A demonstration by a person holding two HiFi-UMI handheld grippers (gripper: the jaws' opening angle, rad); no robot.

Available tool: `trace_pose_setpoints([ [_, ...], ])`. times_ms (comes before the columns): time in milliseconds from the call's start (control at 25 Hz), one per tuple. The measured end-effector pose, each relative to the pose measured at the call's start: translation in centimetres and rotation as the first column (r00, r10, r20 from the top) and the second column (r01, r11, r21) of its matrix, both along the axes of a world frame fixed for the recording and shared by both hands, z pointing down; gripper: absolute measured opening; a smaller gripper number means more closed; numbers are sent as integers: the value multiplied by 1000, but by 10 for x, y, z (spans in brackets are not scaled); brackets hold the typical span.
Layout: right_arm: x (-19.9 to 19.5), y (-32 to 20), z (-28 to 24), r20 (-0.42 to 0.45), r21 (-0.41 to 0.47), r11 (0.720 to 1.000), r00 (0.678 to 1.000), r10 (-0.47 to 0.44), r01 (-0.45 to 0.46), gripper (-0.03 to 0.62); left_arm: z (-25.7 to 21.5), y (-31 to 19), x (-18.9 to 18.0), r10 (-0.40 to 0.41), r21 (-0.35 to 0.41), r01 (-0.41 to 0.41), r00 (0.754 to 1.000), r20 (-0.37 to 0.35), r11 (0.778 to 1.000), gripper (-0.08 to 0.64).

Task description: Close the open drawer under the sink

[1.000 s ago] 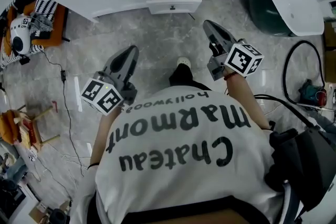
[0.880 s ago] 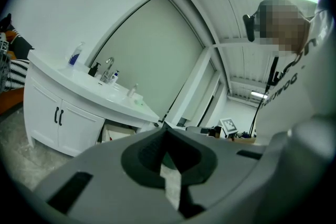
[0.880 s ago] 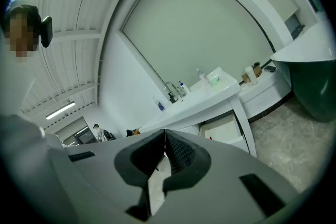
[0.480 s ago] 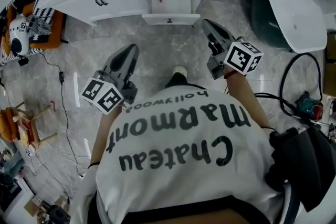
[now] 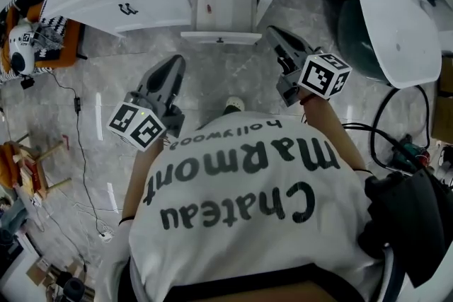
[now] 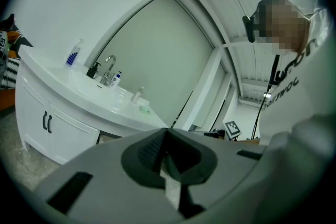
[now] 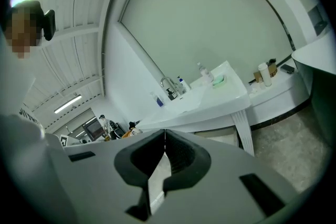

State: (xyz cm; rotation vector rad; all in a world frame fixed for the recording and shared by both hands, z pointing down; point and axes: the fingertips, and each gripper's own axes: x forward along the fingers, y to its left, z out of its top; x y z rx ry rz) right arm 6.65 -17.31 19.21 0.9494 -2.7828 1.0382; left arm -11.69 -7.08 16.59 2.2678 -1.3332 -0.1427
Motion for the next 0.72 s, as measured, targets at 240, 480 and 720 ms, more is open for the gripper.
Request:
trace_pose_setpoints([
  [240, -5, -14, -5, -19, 111, 992, 998, -64, 66, 12, 7, -17, 11, -4, 34, 5, 1000, -30, 999, 8],
  [480, -17, -6, -3, -38, 222, 966, 991, -125, 130, 12, 15, -14, 19, 29, 53, -29, 999, 16, 998, 8],
  [720, -21, -9, 30, -51, 129, 984, 992, -114, 119, 12, 30, -30, 30, 77, 39, -81, 993, 89, 996, 8],
])
